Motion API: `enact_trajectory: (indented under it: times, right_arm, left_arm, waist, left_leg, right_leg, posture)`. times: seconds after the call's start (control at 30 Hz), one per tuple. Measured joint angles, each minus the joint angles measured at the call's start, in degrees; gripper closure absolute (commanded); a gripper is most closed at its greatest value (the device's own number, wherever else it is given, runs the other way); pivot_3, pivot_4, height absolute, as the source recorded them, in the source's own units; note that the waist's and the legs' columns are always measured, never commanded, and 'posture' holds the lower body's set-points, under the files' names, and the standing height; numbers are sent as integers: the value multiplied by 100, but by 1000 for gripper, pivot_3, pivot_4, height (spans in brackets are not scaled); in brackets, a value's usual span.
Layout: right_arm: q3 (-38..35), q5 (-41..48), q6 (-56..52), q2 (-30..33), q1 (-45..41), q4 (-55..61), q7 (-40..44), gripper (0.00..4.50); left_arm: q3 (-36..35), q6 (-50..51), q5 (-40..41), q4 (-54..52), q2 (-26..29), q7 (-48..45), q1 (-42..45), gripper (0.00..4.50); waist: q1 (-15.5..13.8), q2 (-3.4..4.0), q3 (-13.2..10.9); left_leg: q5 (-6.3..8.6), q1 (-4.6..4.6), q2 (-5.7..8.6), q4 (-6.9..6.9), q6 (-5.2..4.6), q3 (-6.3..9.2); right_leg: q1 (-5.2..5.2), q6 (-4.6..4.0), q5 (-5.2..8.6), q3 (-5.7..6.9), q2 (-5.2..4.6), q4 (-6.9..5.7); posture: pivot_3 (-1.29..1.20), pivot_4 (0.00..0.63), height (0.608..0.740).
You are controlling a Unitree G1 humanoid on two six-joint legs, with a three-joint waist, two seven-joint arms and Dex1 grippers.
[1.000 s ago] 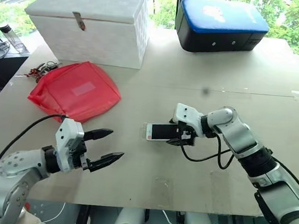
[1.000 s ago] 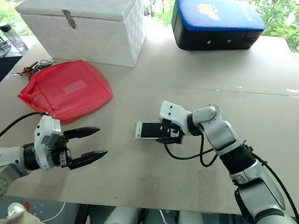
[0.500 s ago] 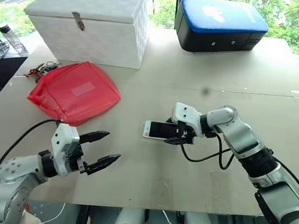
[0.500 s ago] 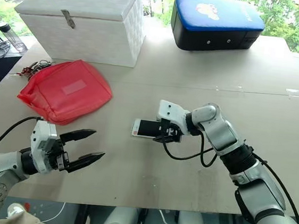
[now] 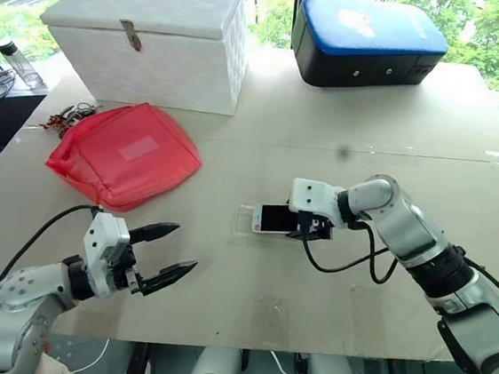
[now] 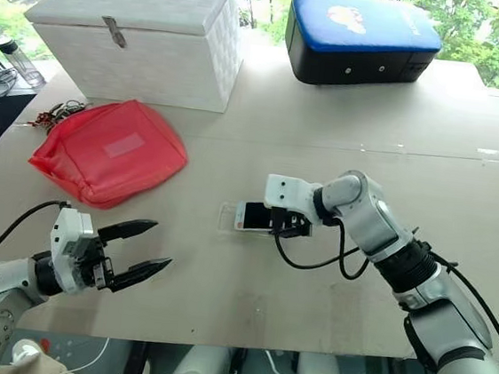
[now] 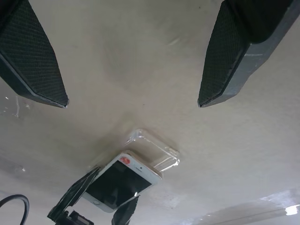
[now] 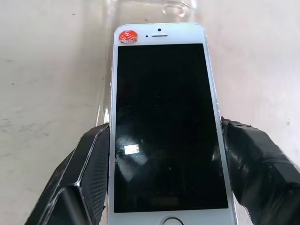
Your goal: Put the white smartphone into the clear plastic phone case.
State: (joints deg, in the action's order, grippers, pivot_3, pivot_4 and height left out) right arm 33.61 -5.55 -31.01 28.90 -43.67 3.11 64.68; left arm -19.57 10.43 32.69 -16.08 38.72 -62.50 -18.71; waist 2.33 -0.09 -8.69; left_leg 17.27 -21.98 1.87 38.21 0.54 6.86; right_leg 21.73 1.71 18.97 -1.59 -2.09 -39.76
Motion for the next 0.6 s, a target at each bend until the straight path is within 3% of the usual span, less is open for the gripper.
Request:
enact_trajectory:
  times: [0.37,0.6]
  right_arm:
    - [102,-180,186,72,0,107,121,1564]
    - [-530,534,-590,-287,-72,87,131,1564]
  left_arm:
    - [21,-300,-125,285,-133,-118,-67,0]
    - [117,-411,-177,391,-201,-149,-72,0]
  waist:
    - [-5,-1,1]
    - [-1,1,-1]
  left_leg:
    - [0,2,0,0,0,1]
    - [0,-1,0,0,0,1]
  right_leg:
    - [-1,0,0,1,0,0]
    - [0,0,0,1,-1,0]
  posture:
    - [0,150,740]
    - [0,150,740]
